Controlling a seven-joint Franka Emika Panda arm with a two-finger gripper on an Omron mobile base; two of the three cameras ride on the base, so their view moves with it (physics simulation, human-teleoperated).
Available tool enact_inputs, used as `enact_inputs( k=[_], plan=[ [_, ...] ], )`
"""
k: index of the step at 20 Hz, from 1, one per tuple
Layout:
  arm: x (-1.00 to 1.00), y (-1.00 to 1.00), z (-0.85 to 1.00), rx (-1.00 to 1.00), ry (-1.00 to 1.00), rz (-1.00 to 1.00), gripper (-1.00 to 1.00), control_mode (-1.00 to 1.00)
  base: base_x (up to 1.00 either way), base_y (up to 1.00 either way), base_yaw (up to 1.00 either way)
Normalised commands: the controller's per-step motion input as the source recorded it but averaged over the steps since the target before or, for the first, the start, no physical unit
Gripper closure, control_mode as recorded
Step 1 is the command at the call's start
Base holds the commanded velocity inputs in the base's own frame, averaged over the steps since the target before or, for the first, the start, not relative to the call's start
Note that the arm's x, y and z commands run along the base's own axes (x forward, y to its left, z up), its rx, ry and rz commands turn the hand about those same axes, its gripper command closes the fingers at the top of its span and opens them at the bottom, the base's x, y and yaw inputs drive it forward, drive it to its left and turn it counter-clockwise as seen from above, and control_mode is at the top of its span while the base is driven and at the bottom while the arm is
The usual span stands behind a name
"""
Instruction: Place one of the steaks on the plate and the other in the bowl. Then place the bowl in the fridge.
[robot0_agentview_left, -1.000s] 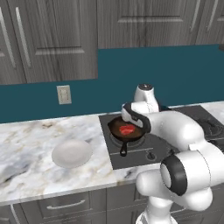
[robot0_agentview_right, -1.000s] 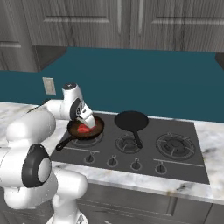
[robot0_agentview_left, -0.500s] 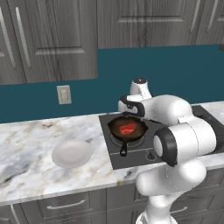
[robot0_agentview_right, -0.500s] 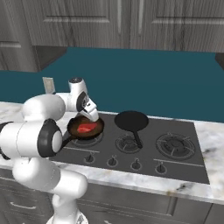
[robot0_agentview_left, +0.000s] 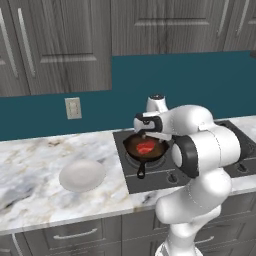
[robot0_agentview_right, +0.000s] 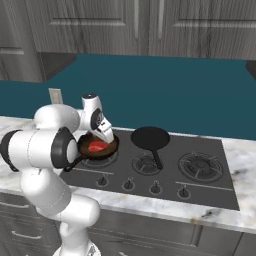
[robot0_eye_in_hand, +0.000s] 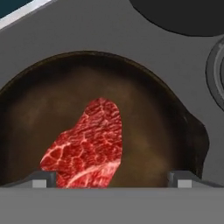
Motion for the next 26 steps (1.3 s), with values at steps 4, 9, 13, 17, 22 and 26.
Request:
enact_inputs(
  k=[4, 9, 13, 17, 22, 26],
  plan=[
    [0.01, 0.0, -0.34, 0.0, 0.0, -0.03, -1.0, -1.0, 0.0, 0.0, 0.0],
    [0.16, 0.0, -0.23, 0.0, 0.0, -0.05, -1.0, -1.0, 0.0, 0.0, 0.0],
    [0.23, 0.0, -0.19, 0.0, 0.0, -0.04, -1.0, -1.0, 0.0, 0.0, 0.0],
    [0.24, 0.0, -0.12, 0.0, 0.0, -0.04, -1.0, -1.0, 0.0, 0.0, 0.0],
    [0.18, 0.0, -0.1, 0.0, 0.0, -0.03, -1.0, -1.0, 0.0, 0.0, 0.0],
    [0.04, 0.0, -0.23, 0.0, 0.0, -0.02, -1.0, -1.0, 0.0, 0.0, 0.0]
  ],
)
